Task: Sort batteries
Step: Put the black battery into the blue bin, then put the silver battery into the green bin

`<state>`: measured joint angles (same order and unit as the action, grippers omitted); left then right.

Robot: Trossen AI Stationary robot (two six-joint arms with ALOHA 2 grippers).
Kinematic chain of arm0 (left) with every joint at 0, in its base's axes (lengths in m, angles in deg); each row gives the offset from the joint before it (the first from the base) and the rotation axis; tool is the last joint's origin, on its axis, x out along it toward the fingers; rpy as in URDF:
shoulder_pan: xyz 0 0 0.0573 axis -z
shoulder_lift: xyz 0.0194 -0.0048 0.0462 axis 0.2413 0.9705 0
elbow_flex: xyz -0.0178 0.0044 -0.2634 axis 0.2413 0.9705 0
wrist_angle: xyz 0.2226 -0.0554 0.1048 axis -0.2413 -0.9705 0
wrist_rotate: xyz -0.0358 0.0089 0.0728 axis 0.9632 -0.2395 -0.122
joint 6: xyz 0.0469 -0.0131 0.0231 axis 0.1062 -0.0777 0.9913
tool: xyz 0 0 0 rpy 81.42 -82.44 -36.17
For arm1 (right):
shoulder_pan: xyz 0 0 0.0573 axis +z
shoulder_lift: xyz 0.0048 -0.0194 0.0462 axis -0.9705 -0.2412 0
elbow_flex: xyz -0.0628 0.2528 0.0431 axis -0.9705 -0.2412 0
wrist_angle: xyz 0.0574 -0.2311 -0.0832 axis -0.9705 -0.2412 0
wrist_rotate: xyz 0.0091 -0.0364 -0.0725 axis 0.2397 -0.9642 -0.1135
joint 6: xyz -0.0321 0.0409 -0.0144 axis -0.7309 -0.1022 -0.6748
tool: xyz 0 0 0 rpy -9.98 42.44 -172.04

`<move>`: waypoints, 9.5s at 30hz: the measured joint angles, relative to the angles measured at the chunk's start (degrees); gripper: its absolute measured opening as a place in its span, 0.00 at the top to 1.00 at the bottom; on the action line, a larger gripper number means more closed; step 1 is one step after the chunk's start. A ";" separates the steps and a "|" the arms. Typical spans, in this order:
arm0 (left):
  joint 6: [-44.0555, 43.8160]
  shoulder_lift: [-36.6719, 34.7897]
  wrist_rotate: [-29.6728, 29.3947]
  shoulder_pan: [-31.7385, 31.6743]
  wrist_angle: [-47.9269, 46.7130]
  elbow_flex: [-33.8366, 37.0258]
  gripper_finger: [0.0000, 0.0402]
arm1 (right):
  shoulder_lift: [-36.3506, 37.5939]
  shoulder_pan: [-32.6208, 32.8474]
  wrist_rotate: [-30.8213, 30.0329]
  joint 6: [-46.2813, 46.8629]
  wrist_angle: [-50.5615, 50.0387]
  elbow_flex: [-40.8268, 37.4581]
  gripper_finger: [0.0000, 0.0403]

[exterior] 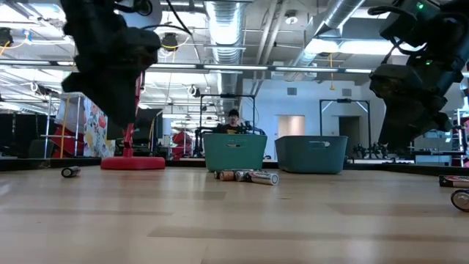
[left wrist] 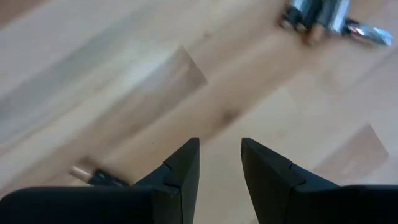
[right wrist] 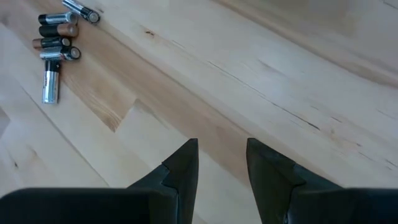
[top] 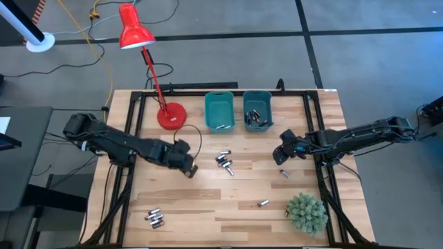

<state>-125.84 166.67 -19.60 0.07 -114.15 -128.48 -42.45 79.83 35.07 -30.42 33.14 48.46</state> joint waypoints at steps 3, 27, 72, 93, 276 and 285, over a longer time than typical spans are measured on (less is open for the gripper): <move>-2.15 0.00 0.00 2.10 -1.47 0.00 0.72 | 0.00 0.38 0.03 -0.07 0.00 0.00 0.63; -42.25 0.04 6.71 -4.42 -3.23 14.28 0.72 | 0.00 1.84 0.22 -0.01 0.00 0.00 0.63; 49.94 26.34 19.99 -32.78 15.28 -42.64 0.91 | 0.00 -0.26 0.21 -1.51 1.28 0.00 0.63; 58.55 57.42 25.94 -33.89 -5.15 -78.67 0.89 | 0.00 -0.08 0.22 2.62 0.75 0.00 0.63; 50.34 -29.79 8.83 -7.24 24.68 32.74 0.69 | -90.25 -27.25 9.95 -43.94 -35.13 103.91 0.91; 50.30 -29.79 8.31 -8.81 24.72 32.74 0.69 | -90.29 -27.21 9.91 -43.96 -35.60 103.84 0.76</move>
<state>-75.54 136.88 -11.30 -8.74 -89.43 -95.74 -132.74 52.62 44.98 -74.38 -2.46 152.30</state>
